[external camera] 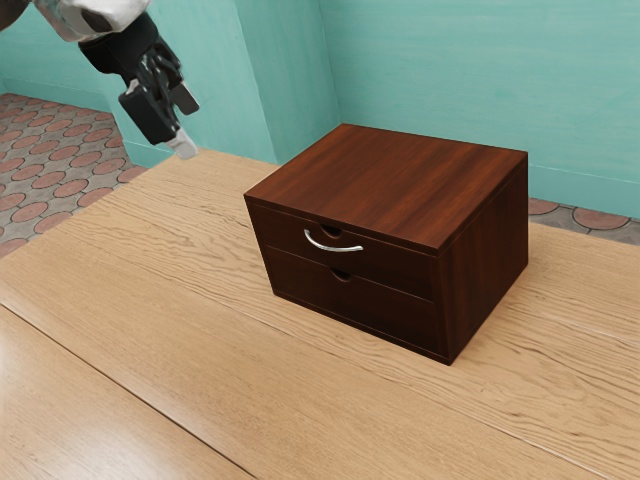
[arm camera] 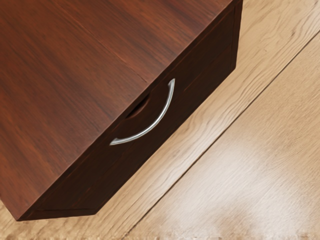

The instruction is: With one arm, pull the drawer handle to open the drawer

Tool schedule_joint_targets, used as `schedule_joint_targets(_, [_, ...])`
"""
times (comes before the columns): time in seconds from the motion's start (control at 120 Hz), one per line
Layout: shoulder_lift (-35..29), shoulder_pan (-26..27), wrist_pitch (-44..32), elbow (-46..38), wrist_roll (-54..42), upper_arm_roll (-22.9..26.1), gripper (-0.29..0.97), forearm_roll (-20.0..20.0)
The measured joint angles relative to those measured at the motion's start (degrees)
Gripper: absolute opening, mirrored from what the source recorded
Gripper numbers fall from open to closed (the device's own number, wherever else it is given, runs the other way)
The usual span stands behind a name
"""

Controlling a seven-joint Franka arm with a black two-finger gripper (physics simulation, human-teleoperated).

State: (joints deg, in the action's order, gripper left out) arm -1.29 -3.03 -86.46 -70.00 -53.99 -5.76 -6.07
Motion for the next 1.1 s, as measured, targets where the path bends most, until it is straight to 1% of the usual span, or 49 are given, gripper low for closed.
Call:
schedule_joint_targets(0.092, [-0.84, -0.93, -1.16, -2.62, -3.88, 0.08, 0.68, 0.34])
schedule_joint_targets(0.167, [-1.53, -0.1, -3.15, -5.35, -6.91, 0.09, 0.68, 0.59])
schedule_joint_targets(0.283, [-6.87, 3.69, -9.72, -15.59, -11.36, 0.12, 0.67, 0.75])
schedule_joint_targets(0.342, [-9.88, 4.07, -13.39, -20.42, -13.64, 0.13, 0.67, 0.57])
schedule_joint_targets(0.392, [-10.84, 4.12, -16.12, -22.54, -15.61, 0.14, 0.67, 0.25])
schedule_joint_targets(0.667, [-9.52, 5.75, -31.07, -32.37, -25.93, 0.18, 0.63, -3.2])
schedule_joint_targets(0.775, [-8.88, 5.84, -35.68, -34.12, -29.72, 0.04, 0.61, -3.52])
schedule_joint_targets(0.892, [-8.13, 5.73, -38.79, -35.65, -32.9, -0.32, 0.59, -2.84])
schedule_joint_targets(1.1, [-6.81, 5.79, -42.55, -37.47, -37.2, -0.39, 0.41, -1.95])
